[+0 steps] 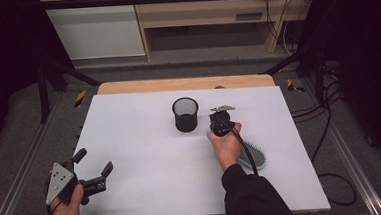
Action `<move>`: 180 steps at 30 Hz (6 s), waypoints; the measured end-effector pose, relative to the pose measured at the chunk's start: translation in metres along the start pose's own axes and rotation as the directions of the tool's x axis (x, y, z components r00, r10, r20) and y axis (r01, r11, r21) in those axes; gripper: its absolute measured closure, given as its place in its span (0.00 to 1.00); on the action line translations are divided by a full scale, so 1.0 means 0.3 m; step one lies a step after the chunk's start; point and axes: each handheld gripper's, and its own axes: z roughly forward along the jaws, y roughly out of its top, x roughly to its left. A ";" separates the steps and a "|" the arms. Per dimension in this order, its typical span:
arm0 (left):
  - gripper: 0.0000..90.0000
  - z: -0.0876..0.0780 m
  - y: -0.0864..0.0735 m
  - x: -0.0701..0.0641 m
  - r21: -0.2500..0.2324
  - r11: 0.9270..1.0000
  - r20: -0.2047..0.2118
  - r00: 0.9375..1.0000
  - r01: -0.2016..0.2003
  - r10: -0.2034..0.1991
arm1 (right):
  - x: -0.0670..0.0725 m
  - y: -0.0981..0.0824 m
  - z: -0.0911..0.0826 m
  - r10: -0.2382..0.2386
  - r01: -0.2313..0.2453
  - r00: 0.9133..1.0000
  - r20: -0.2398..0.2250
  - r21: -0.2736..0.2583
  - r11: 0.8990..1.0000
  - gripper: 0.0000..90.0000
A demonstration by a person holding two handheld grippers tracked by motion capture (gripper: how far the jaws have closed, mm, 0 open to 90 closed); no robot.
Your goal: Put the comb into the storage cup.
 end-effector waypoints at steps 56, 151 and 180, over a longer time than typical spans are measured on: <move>0.02 0.003 0.001 -0.007 0.002 1.000 0.000 1.000 -0.018 0.018 | 0.137 -0.229 -0.242 -0.264 0.322 0.903 -0.339 0.129 0.938 1.00; 0.02 -0.001 -0.004 -0.006 0.016 1.000 -0.007 1.000 -0.021 0.021 | -0.210 -0.415 -0.523 -0.420 0.445 0.895 -0.148 0.309 0.841 1.00; 0.02 -0.001 -0.005 -0.008 0.025 0.999 -0.010 1.000 -0.028 0.028 | -0.352 -0.414 -0.548 -0.360 0.404 0.908 -0.215 0.216 0.889 1.00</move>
